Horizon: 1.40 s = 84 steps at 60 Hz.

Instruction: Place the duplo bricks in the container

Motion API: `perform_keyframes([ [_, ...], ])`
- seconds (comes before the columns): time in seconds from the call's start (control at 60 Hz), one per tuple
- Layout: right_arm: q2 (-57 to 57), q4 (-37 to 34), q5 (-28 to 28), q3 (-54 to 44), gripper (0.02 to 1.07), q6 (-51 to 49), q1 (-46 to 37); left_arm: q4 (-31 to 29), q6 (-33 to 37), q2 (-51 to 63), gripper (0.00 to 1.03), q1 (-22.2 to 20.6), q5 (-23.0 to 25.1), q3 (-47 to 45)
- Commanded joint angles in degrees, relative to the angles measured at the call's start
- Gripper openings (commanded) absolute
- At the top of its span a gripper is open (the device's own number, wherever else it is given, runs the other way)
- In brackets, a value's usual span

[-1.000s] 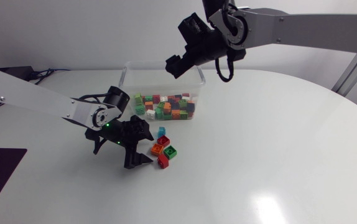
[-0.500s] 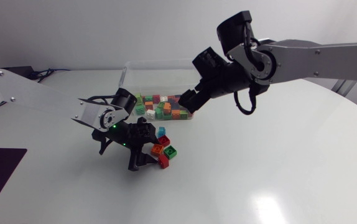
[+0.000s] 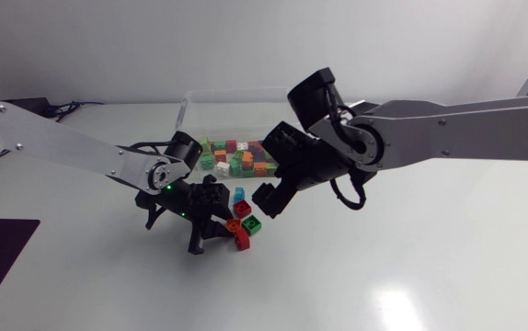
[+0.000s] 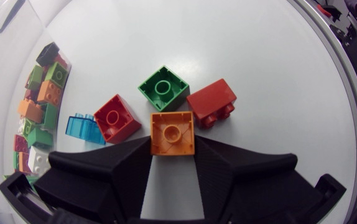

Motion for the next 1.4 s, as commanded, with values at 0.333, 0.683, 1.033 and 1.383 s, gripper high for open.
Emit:
perform_keyframes([
  [0.333, 13.15, -2.94, 4.44, 3.34, 1.02, 2.76, 2.79, -4.18, 1.43, -7.18, 0.30, 3.32, 0.11, -3.15],
  [0.683, 18.25, -4.70, 5.94, 8.70, 1.02, 4.78, 2.44, -4.62, -2.35, -21.16, 0.30, 8.42, 0.73, -5.70],
  [1.033, 21.50, -6.19, 5.94, 11.51, 0.99, 5.75, 2.71, -4.62, -8.15, -29.24, 0.30, 13.34, 3.98, -2.53],
  [1.383, 21.15, -7.95, 5.94, 13.09, 0.99, 6.27, 2.97, -4.88, -10.08, -31.35, 0.30, 14.57, 4.59, -1.04],
])
